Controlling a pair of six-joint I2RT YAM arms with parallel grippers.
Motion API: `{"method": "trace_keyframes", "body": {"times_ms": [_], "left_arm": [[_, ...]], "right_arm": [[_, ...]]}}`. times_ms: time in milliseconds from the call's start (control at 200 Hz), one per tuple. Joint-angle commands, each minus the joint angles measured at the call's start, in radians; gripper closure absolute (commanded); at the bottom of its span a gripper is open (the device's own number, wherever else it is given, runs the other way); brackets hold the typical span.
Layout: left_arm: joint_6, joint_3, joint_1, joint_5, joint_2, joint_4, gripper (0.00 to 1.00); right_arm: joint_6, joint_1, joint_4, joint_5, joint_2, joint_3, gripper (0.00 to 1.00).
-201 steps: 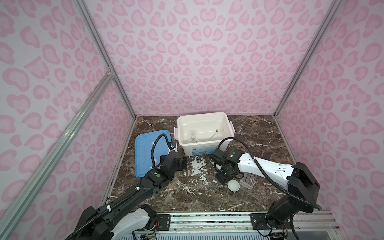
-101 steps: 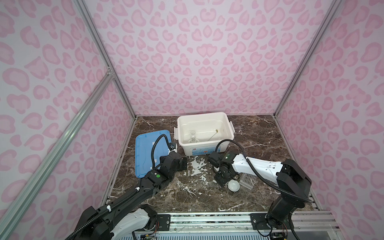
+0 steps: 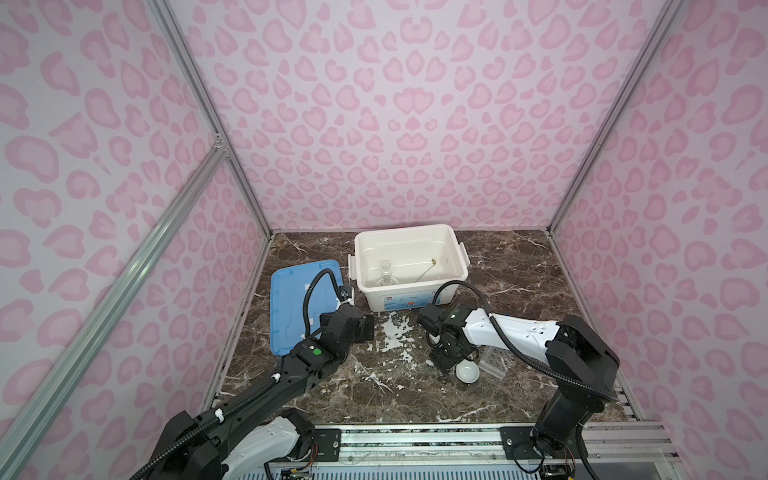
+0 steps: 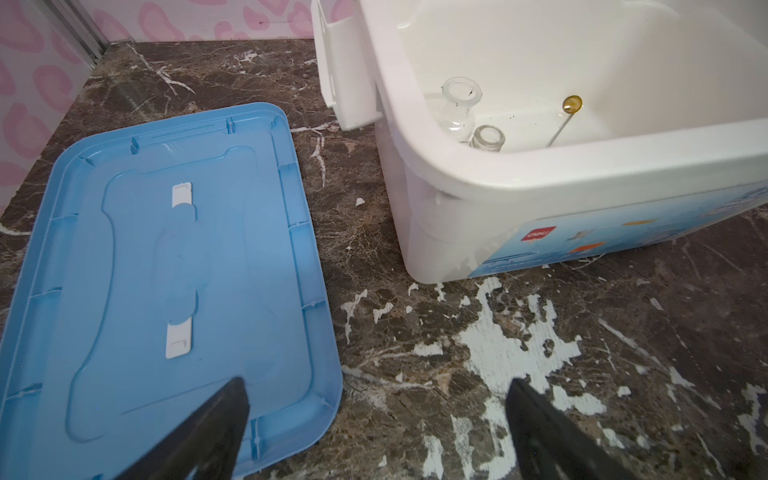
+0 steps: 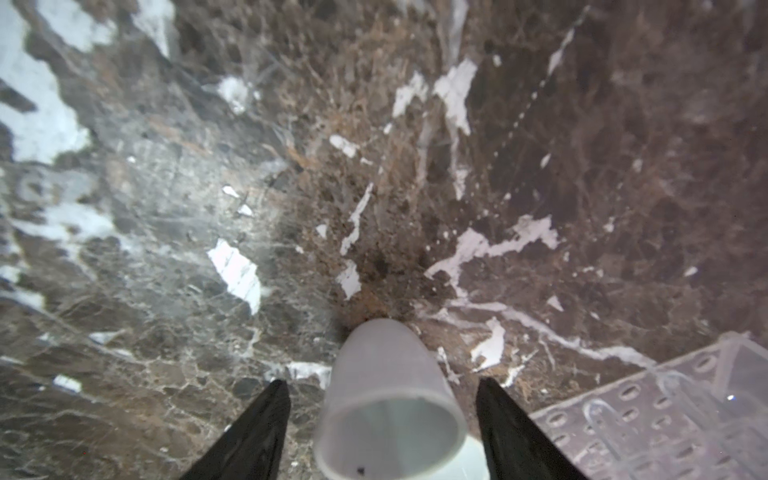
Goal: Organize the chemistry lab equipment
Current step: 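Lower the right gripper onto the small white cup and close, then lift the white cup with the right gripper and carry it over the bin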
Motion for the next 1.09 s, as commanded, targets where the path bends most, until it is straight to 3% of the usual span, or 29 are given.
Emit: {"method": "trace_keyframes", "body": {"times_ms": [0,1090], "left_arm": [[-0.008,-0.005,0.0,-0.015,0.0,0.01,0.03],[-0.02,-0.002,0.0,-0.009,0.011,0.009,0.03]], "right_arm": [[-0.005,-0.007,0.021,-0.021,0.008,-0.01,0.28],[0.001,-0.034,0.038,-0.054,-0.027,-0.035,0.56]]}}
